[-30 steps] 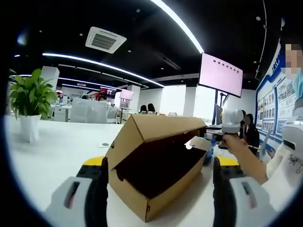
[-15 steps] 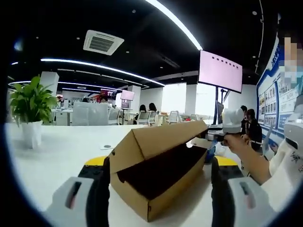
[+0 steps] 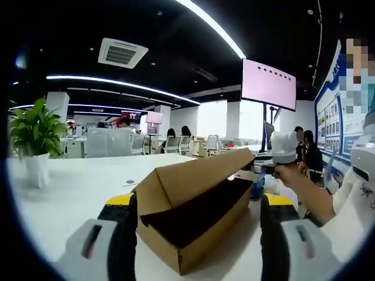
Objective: Operate the shoe box by opening the lid, removing the specified soft item, and placing it in the target area until the item is outside and the box remains undamaged.
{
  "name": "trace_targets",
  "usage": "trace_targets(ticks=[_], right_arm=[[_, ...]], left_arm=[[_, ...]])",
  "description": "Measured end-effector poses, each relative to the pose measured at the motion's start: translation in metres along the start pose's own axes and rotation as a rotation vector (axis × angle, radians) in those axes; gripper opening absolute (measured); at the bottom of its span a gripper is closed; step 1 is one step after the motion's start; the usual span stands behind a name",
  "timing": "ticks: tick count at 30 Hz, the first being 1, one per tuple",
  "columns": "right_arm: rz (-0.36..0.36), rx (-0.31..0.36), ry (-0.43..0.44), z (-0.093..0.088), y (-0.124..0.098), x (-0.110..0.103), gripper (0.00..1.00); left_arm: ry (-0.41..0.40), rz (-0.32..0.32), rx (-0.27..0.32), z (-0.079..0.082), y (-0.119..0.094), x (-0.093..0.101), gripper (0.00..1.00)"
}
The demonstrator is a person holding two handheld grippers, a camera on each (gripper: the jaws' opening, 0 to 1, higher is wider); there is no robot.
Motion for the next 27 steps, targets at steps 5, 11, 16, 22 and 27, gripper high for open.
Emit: trace_targets(ticks=[5,11,16,22,27], right_arm=[[-0.001,-0.002,-0.010,-0.0002,-0.0009,-0.0009,0.02],[-0.001,-0.003,-0.010,-0.0007,-0.0007,-0.0012,0.02],[-0.004,-0.002,-0.016,-0.0013,-0.0009,-0.0021,0.02],[-0.003,-0.009,-0.039,-0.0007,-0.0011,-0.0038,0.02],[0.004,-0.013,-0.047,-0.0036,-0.0017,-0.0058,0.03]], left_arm=[[0.004,-0.008,-0.005,0.0002,0.0006,0.0017,0.89],[0.018,-0.007,-0.010,0.0004,0.0018,0.0043,0.88],[0.008,-0.011,0.000,0.0007,0.0041,0.0066,0.89],[0.062,0.016,-0.021,-0.0026,0.0062,0.0071,0.90],[0.048,0.020,-0.016,-0.0033,0.0068,0.0065,0.91]])
Point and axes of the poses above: the point that each gripper's makers call its tool centre point, and the gripper's own axes: y roughly forward along the fingers, x roughly to its right, z roughly out of its top, the point moved 4 cm from there along -y, roughly backward along the fingers, and after that the axes turned 3 degrees about -y, right-handed, at the moved point
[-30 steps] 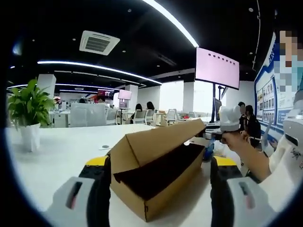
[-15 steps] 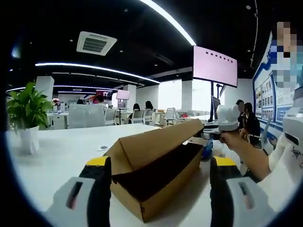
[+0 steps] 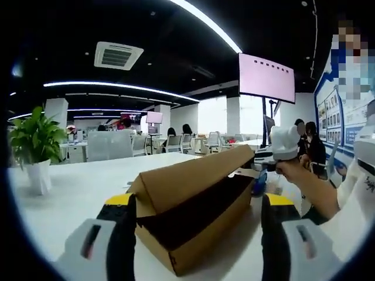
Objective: Operate the shoe box by opening the lid, removing the specified soft item, and placing it in the target area until the item is outside and the box remains undamaged.
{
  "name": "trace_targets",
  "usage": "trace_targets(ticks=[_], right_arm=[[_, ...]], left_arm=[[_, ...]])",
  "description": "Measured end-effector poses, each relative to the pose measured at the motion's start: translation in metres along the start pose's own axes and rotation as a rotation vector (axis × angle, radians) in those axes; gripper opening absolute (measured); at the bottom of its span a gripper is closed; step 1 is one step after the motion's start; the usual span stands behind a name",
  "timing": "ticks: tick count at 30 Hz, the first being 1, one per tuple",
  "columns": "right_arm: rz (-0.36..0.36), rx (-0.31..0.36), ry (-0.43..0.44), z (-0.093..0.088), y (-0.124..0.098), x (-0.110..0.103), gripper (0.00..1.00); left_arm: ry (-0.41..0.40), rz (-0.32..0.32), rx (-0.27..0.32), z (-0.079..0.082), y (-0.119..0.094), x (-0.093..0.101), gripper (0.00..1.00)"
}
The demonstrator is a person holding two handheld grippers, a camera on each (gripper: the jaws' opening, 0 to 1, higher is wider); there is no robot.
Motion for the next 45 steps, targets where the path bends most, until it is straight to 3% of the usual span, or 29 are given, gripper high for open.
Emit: trace_targets(ticks=[4,9,12,15,16,18,19,22,25,31,39,45], right_arm=[[-0.001,-0.005,-0.018,-0.003,-0.001,-0.002,0.03],[0.014,-0.017,-0.040,-0.010,0.000,-0.007,0.04],[0.017,-0.025,-0.052,-0.013,0.000,-0.007,0.04],[0.032,-0.029,-0.050,-0.014,0.001,-0.008,0.04],[0.043,-0.026,-0.038,-0.014,0.001,-0.007,0.05],[0.111,0.000,0.089,-0.013,0.000,-0.012,0.06],[0.113,0.004,0.113,-0.013,-0.001,-0.008,0.06],[0.105,-0.007,0.034,-0.014,-0.001,-0.007,0.06],[0.106,-0.008,0.038,-0.014,-0.002,-0.008,0.06],[0.213,-0.006,0.097,-0.013,-0.003,-0.016,0.20],[0.246,-0.002,0.106,-0.014,-0.005,-0.018,0.26],[0.343,0.001,0.116,-0.013,-0.007,-0.028,0.43]], left_arm=[[-0.006,-0.026,0.003,-0.002,0.002,0.005,0.99],[0.029,0.003,-0.026,-0.008,0.004,0.002,0.95],[-0.009,0.027,0.005,-0.007,0.002,-0.006,0.86],[-0.069,-0.001,0.031,-0.005,0.000,-0.007,0.86],[-0.084,0.004,0.044,-0.004,-0.001,-0.009,0.84],[-0.097,0.006,0.048,-0.005,-0.002,-0.012,0.82],[-0.105,0.001,0.056,-0.004,-0.002,-0.012,0.81],[-0.118,-0.009,0.070,-0.002,-0.003,-0.012,0.80],[-0.098,0.005,0.071,-0.004,-0.002,-0.013,0.78],[-0.082,0.012,0.064,-0.006,0.000,-0.013,0.79],[-0.080,0.008,0.061,-0.007,0.001,-0.012,0.80],[-0.079,0.005,0.055,-0.009,0.001,-0.012,0.81]])
Point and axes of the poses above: the point that each gripper's makers call its tool centre point, and the gripper's own axes: y roughly forward along the fingers, x roughly to its right, z roughly out of its top, the point moved 4 cm from there along -y, roughly backward along the fingers, and after that the axes turned 3 degrees about -y, right-handed, at the moved point
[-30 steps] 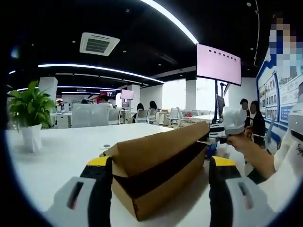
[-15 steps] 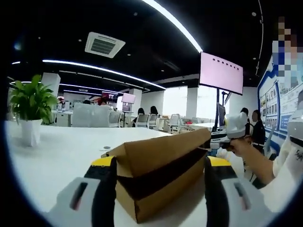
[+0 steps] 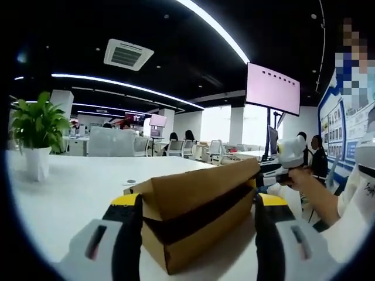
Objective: Operate the shoe box by opening the lid, removing the specified soft item, and placing it in the target area until the item is outside and the box remains undamaged.
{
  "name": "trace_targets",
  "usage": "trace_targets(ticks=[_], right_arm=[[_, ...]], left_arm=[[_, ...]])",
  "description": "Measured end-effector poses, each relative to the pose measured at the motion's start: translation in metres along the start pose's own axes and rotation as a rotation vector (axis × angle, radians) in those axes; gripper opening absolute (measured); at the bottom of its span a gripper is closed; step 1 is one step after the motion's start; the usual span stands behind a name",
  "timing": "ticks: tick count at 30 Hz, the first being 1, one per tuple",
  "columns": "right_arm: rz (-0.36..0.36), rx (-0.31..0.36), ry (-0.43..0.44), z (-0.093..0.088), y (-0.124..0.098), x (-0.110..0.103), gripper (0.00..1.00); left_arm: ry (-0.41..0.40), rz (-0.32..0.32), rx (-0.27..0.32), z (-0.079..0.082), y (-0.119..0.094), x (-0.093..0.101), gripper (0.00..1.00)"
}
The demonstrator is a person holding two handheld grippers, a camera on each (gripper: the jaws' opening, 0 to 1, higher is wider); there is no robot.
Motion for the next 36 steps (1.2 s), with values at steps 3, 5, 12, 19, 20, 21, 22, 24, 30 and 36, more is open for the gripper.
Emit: trace_targets(ticks=[3,5,12,19,20,21,22,24,30,36], right_arm=[[0.086,0.026,0.080,0.004,0.000,-0.008,0.56],[0.094,0.031,0.087,0.004,0.000,-0.008,0.60],[0.180,0.059,0.136,0.004,-0.002,-0.014,0.69],[0.224,0.087,0.168,0.005,-0.006,-0.017,0.79],[0.231,0.086,0.174,0.005,-0.006,-0.018,0.80],[0.235,0.086,0.176,0.005,-0.007,-0.019,0.80],[0.237,0.086,0.175,0.004,-0.007,-0.020,0.81],[0.236,0.090,0.153,0.002,-0.007,-0.022,0.81],[0.171,0.181,0.181,0.000,-0.007,-0.029,0.82],[0.167,0.180,0.221,-0.003,-0.007,-0.028,0.83]], left_arm=[[0.003,0.004,-0.003,0.000,0.000,-0.001,0.80],[0.003,0.006,-0.005,0.000,0.000,-0.001,0.80],[0.000,0.013,-0.011,-0.003,0.000,-0.003,0.80],[0.011,0.023,-0.017,-0.004,0.001,-0.004,0.79],[0.011,0.024,-0.019,-0.005,0.001,-0.005,0.79],[0.009,0.026,-0.024,-0.006,0.001,-0.006,0.79],[0.008,0.027,-0.026,-0.007,0.002,-0.006,0.79],[0.008,0.031,-0.029,-0.008,0.002,-0.007,0.79],[0.017,0.041,-0.031,-0.009,0.002,-0.006,0.79],[0.024,0.038,-0.049,-0.017,0.005,-0.006,0.80]])
Point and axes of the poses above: the point that each gripper's makers call its tool centre point, and the gripper's own axes: y roughly forward along the fingers, x roughly to its right, z roughly out of its top, the point moved 4 cm from there along -y, roughly backward along the fingers, and after that the axes turned 3 degrees about -y, right-handed, at the moved point
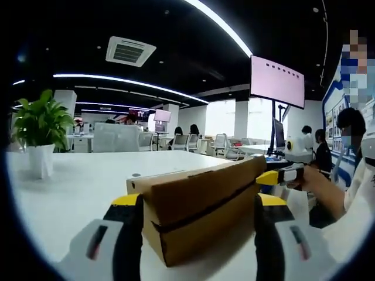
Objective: Operate the shoe box by opening the lid, removing the specified soft item, and placing it in the target area until the item is outside and the box remains undamaged.
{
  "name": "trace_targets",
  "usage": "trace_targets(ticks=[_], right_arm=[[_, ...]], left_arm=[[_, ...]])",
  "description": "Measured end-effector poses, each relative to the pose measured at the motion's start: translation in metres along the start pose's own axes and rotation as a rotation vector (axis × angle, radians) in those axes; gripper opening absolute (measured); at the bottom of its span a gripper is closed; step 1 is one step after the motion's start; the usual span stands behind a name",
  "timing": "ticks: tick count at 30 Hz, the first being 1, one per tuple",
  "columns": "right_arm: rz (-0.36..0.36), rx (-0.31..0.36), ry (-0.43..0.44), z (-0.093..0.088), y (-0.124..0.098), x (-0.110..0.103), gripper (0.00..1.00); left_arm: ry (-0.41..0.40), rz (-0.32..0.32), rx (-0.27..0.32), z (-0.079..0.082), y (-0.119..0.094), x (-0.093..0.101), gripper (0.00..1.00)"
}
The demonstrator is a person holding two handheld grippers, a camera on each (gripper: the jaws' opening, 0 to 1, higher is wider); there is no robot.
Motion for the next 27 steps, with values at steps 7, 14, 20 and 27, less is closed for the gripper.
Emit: trace_targets(ticks=[7,14,20,27], right_arm=[[-0.013,-0.016,-0.032,-0.005,0.001,0.001,0.83],[-0.016,-0.025,-0.054,-0.010,0.001,0.002,0.82],[-0.035,-0.043,-0.099,-0.011,0.000,0.003,0.79],[-0.063,-0.082,-0.212,-0.016,0.000,0.003,0.74]], left_arm=[[0.009,0.012,-0.016,-0.003,0.002,-0.001,0.79],[0.009,0.016,-0.031,-0.007,0.002,-0.002,0.78],[0.019,0.018,-0.035,-0.008,0.002,-0.003,0.78],[0.035,0.015,-0.037,-0.005,0.001,-0.003,0.76]])
Point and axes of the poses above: the point that each gripper's makers call its tool centre point, and the gripper's own axes: y roughly forward along the fingers, x roughly to its right, z roughly out of its top, the point moved 4 cm from there along -y, roughly backward along the fingers, and after that the axes turned 3 degrees about -y, right-handed, at the moved point
